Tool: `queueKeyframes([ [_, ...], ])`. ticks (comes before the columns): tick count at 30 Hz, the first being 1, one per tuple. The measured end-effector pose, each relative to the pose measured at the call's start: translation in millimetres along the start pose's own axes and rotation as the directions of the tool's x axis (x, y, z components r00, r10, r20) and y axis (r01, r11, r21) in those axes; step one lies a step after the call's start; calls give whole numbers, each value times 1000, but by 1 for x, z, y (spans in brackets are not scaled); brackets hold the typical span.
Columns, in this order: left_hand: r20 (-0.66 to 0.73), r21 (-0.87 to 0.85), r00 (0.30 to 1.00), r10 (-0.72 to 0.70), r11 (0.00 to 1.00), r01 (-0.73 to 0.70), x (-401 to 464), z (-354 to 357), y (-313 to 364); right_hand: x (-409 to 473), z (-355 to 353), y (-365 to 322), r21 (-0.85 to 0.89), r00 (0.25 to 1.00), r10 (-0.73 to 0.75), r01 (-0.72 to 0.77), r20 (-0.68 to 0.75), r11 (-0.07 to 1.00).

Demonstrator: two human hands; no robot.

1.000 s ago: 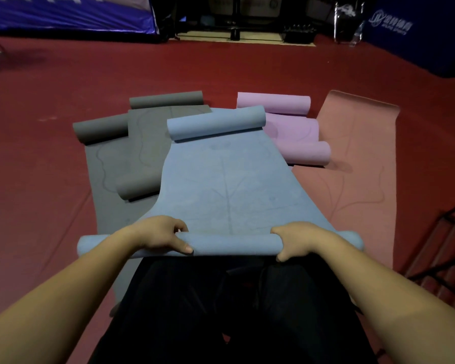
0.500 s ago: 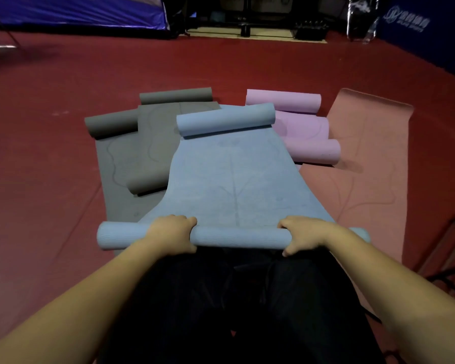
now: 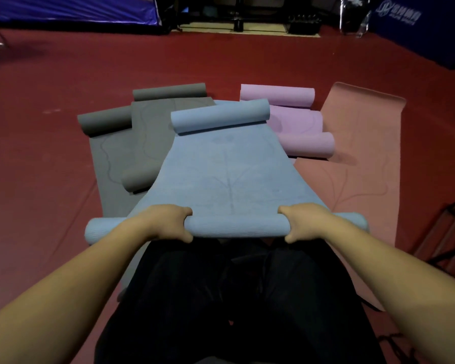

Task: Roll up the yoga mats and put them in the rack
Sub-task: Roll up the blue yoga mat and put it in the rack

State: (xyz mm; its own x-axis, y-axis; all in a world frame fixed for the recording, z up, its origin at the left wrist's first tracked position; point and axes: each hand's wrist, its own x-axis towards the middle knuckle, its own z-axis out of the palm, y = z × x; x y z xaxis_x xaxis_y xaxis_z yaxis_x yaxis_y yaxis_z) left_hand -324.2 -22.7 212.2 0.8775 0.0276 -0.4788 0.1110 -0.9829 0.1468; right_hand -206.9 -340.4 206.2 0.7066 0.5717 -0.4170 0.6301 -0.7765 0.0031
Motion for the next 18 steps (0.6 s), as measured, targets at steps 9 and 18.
queueKeyframes([
  [9, -38, 47, 997, 68, 997, -66, -3, 15, -11, 14, -19, -5, 166, 919, -52, -15, 390, 986],
  [18, -326, 267, 945, 18, 961, 74, -6, 48, 8, 34, -15, 5, 375, 867, -113, -89, 485, 923],
])
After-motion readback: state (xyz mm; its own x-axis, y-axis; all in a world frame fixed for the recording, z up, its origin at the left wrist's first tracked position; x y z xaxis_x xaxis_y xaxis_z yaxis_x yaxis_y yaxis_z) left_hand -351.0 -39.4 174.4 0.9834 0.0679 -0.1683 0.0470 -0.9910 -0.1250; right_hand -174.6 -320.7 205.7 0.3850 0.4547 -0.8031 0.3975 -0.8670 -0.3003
